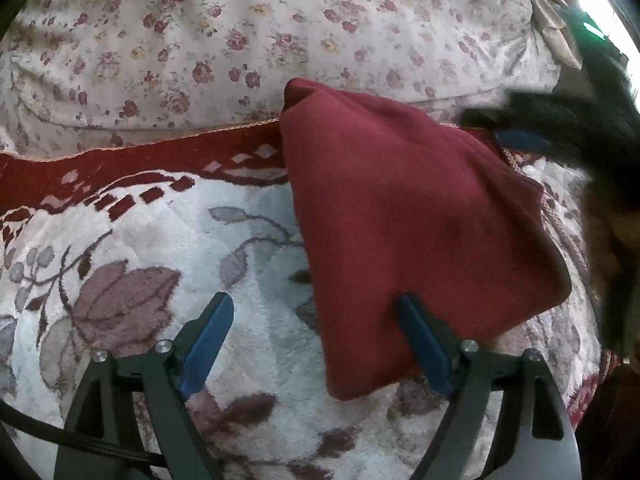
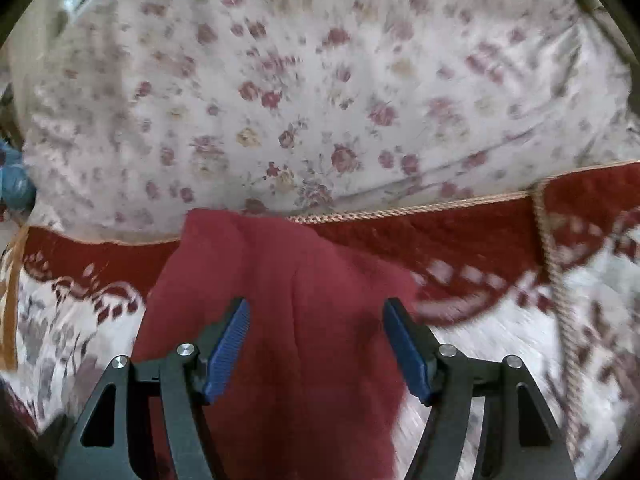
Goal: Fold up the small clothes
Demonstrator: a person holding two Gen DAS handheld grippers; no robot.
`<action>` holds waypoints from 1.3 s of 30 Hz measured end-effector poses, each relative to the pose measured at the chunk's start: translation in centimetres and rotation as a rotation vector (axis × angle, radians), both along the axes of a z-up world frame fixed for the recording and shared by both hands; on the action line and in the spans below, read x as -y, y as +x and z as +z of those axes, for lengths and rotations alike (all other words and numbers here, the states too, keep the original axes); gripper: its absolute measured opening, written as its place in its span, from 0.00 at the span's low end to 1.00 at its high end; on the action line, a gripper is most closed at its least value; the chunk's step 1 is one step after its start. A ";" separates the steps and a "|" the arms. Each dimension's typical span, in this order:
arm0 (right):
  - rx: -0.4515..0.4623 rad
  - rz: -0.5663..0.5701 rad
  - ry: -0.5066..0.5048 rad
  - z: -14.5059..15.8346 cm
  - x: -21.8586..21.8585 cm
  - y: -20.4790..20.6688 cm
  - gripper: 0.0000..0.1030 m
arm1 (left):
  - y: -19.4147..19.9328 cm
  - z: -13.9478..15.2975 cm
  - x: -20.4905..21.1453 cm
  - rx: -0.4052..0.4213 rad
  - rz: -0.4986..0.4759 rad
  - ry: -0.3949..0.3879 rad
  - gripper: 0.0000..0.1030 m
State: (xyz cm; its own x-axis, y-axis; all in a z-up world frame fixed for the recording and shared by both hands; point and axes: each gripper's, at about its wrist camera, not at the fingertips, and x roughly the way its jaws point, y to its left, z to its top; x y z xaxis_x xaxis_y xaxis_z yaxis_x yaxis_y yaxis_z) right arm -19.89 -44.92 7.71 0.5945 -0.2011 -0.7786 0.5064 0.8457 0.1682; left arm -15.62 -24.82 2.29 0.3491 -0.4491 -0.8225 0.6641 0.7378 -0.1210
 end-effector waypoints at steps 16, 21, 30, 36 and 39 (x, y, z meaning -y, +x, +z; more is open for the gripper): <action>0.096 -0.023 -0.002 -3.1 -1.0 -7.9 0.73 | -0.5 0.1 0.1 0.046 0.023 0.016 0.89; 0.175 -0.059 0.034 -2.4 0.1 -7.7 0.78 | -0.4 0.3 0.2 0.056 0.024 0.020 0.89; 0.114 -0.028 -0.137 -2.1 -1.3 -6.7 0.78 | 0.1 1.3 0.3 0.097 0.035 -0.010 0.89; 0.069 -0.042 -0.049 -4.5 0.0 -6.0 0.78 | 0.5 0.8 0.5 0.067 0.025 -0.019 0.89; 0.083 -0.036 -0.033 -4.5 0.2 -6.0 0.81 | 0.6 0.7 0.6 0.043 0.008 -0.031 0.89</action>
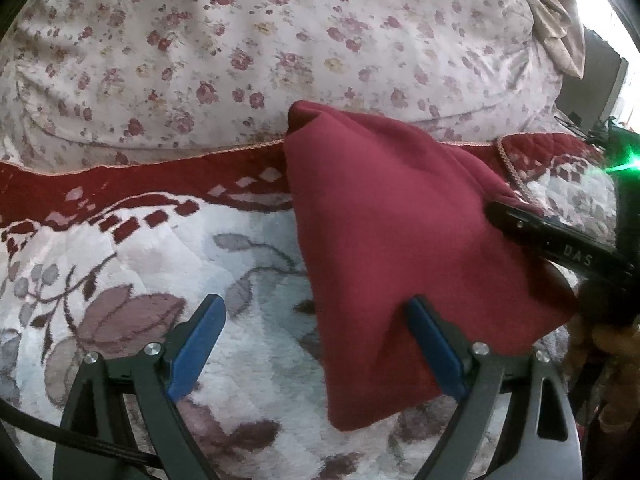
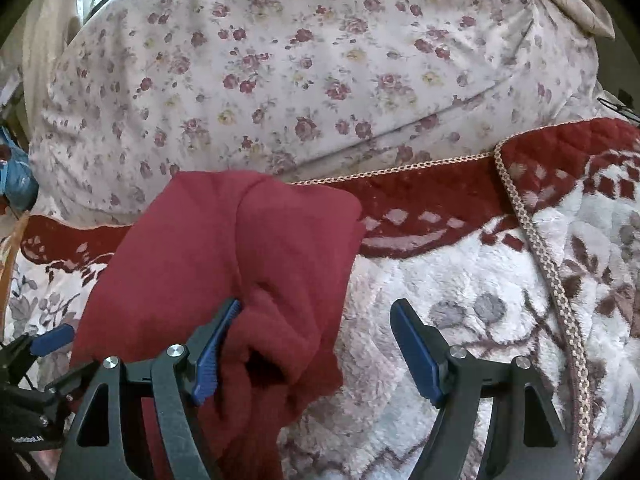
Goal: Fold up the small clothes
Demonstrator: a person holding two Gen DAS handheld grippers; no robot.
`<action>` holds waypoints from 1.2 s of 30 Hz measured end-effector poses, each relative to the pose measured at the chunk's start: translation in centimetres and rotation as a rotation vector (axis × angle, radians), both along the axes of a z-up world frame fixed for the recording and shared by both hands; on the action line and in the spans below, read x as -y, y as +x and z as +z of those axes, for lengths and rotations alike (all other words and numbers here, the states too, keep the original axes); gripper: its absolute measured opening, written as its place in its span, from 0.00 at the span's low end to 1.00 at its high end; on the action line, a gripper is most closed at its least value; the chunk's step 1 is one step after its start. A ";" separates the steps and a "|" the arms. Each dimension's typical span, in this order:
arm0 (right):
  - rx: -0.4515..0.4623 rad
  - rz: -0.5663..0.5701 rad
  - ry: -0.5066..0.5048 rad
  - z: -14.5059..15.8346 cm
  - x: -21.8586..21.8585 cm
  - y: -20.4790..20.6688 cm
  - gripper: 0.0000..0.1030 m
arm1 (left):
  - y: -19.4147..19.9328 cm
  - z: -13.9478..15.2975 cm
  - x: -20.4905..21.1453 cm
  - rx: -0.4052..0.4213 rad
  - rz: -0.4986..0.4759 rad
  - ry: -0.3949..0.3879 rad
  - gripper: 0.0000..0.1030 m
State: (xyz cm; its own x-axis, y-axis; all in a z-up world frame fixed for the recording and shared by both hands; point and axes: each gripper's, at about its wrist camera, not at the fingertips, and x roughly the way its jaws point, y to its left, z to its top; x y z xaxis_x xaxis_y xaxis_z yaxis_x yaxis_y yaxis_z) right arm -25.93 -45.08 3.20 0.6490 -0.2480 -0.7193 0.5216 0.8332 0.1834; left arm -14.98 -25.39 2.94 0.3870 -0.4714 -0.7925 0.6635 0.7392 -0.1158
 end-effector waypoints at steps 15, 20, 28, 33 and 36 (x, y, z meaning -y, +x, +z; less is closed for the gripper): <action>0.034 -0.029 0.271 -1.3 2.4 -0.1 0.93 | 1.6 -0.5 -0.2 -0.190 -0.021 -0.123 0.90; 0.038 -0.023 0.344 -2.2 3.2 0.4 0.98 | 2.5 -0.3 0.7 -0.203 -0.044 -0.142 0.92; 0.061 0.078 0.342 -2.7 2.9 2.4 1.00 | 5.3 -1.4 3.0 -0.313 -0.066 -0.140 0.95; 0.081 0.097 0.339 -2.9 2.7 2.7 1.00 | 6.2 -2.3 3.3 -0.360 -0.079 -0.178 0.99; 0.096 0.100 0.343 -3.0 2.8 3.0 1.00 | 6.1 -2.3 3.5 -0.354 -0.098 -0.174 0.99</action>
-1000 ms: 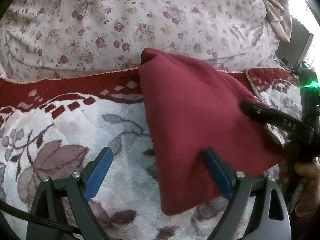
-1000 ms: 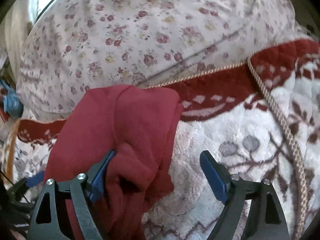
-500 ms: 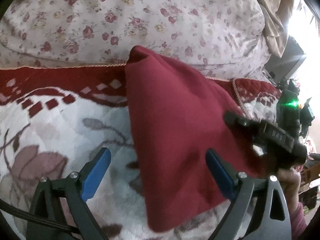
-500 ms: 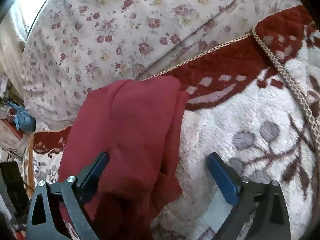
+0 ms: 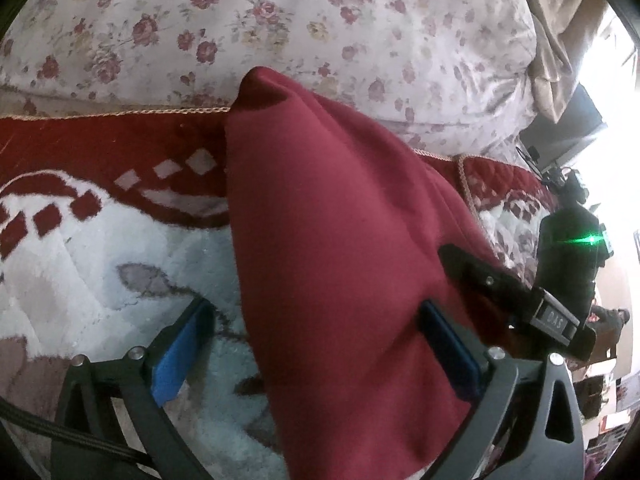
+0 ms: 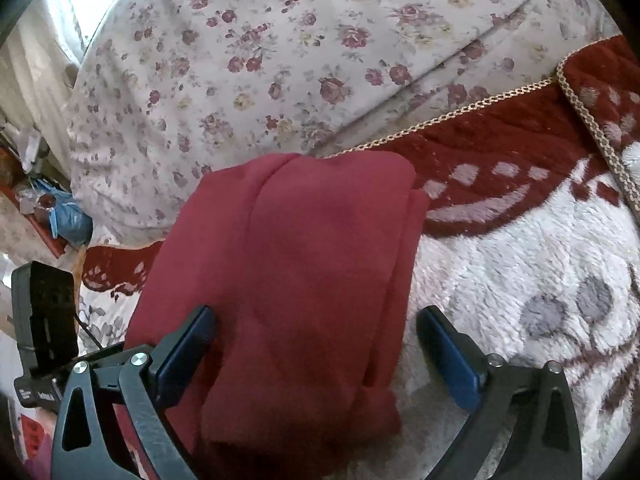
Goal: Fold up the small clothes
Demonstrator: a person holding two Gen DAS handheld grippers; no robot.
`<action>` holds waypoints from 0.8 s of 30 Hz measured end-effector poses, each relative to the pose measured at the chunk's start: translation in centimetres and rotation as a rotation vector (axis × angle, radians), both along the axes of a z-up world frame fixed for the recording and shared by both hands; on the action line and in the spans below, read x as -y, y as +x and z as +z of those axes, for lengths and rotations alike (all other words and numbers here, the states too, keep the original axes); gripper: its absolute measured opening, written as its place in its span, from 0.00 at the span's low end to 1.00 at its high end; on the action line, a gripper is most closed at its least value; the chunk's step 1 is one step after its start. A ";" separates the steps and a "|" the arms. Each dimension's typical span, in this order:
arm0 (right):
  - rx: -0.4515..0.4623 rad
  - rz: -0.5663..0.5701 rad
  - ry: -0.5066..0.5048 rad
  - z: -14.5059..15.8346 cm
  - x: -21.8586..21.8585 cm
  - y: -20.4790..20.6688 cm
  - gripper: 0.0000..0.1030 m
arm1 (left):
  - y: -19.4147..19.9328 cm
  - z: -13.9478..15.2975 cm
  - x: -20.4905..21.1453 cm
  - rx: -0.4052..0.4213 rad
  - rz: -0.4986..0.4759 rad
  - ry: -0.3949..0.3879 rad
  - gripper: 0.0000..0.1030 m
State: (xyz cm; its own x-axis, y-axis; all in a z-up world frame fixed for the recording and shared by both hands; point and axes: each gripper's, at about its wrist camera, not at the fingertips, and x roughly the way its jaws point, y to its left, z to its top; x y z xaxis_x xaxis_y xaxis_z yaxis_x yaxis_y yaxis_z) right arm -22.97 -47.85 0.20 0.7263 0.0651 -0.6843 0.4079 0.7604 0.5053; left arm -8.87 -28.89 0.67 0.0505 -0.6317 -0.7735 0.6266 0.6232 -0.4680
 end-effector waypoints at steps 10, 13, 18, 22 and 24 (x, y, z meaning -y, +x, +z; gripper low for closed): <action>0.003 0.003 -0.018 -0.2 -0.2 0.2 1.00 | -0.4 -0.2 0.2 0.028 0.007 0.007 1.00; 0.003 0.006 -0.017 -0.2 -0.1 0.3 1.00 | -0.4 -0.2 0.1 0.024 0.008 0.003 1.00; 0.003 0.006 -0.017 -0.2 -0.2 0.2 1.00 | -0.4 -0.2 0.2 0.027 0.010 0.002 1.00; 0.004 0.006 -0.017 -0.2 -0.2 0.2 1.00 | -0.5 -0.2 0.1 0.028 0.009 0.003 1.00; 0.004 0.007 -0.018 -0.2 -0.2 0.2 1.00 | -0.5 -0.2 0.1 0.030 0.011 0.003 1.00</action>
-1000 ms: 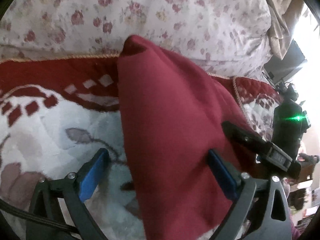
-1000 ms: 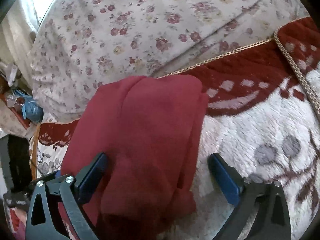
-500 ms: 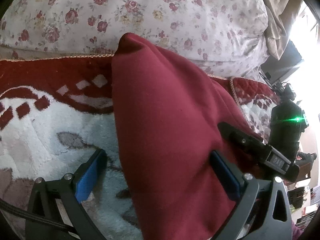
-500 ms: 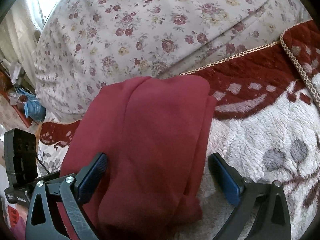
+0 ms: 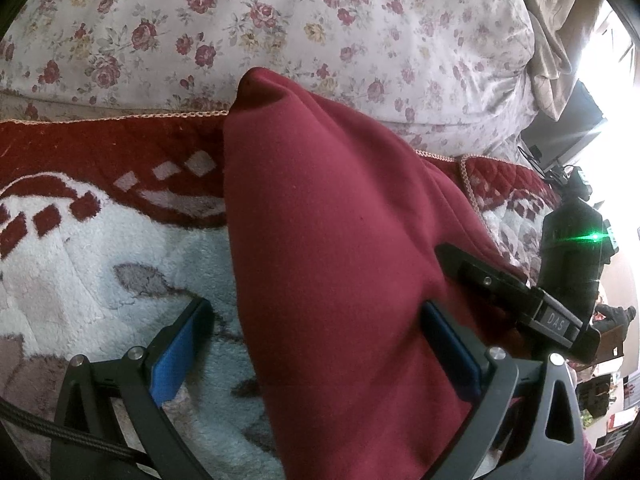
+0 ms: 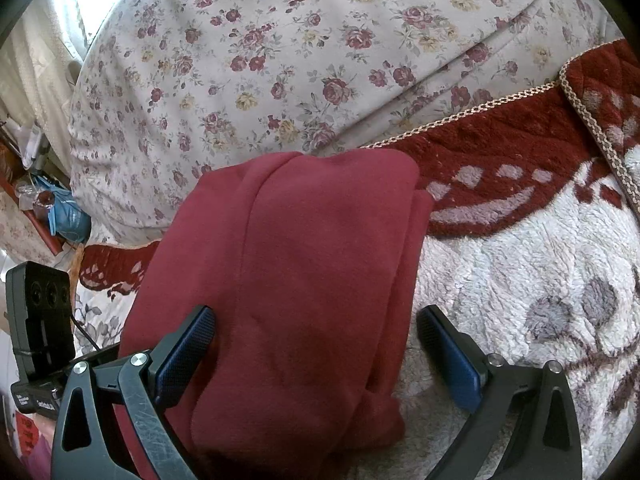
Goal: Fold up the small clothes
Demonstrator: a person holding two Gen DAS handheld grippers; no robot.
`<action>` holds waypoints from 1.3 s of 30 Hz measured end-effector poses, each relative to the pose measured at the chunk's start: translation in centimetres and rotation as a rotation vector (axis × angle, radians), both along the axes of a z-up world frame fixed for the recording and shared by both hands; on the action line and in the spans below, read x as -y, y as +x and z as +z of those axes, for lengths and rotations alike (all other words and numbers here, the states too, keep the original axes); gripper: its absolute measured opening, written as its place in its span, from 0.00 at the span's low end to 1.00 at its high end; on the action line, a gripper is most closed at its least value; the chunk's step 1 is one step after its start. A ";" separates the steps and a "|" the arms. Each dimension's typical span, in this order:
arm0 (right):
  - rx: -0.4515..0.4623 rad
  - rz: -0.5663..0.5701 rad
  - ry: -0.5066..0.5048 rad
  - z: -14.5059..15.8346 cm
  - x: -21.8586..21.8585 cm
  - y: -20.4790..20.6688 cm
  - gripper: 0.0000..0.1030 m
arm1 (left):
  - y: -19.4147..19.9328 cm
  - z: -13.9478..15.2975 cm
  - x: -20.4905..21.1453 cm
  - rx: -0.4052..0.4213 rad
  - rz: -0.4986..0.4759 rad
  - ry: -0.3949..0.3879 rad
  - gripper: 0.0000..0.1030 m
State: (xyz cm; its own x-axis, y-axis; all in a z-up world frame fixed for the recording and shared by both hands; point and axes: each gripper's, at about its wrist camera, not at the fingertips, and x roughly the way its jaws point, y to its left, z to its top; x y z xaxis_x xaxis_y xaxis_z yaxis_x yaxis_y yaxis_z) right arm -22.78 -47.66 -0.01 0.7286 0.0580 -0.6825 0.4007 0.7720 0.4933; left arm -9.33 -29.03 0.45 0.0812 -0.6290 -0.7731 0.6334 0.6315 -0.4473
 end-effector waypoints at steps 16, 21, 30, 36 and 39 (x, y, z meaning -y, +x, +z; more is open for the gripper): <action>0.003 0.002 -0.007 0.0 0.1 0.1 1.00 | -0.1 0.0 0.0 0.003 0.001 0.001 1.00; 0.018 0.025 -0.032 0.5 -0.2 0.3 0.84 | -0.3 0.3 -0.1 0.017 -0.013 -0.009 0.81; 0.019 0.051 -0.056 1.0 -0.7 0.6 0.70 | -1.3 1.3 0.0 0.059 -0.034 -0.017 0.51; 0.051 0.065 -0.042 3.1 -1.8 -0.5 0.54 | -3.3 4.1 -2.4 0.080 -0.030 -0.029 0.41; 0.056 0.105 -0.016 4.4 -3.4 -1.5 0.52 | -4.7 5.8 -4.4 0.076 -0.027 -0.016 0.40</action>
State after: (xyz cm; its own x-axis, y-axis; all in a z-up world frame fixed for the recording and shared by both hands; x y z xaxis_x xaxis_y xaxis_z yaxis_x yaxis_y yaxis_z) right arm -24.32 -44.29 4.36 0.7561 0.1258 -0.6422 0.2892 0.8161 0.5003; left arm -14.08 -24.60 6.24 0.1218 -0.6438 -0.7554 0.6825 0.6069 -0.4072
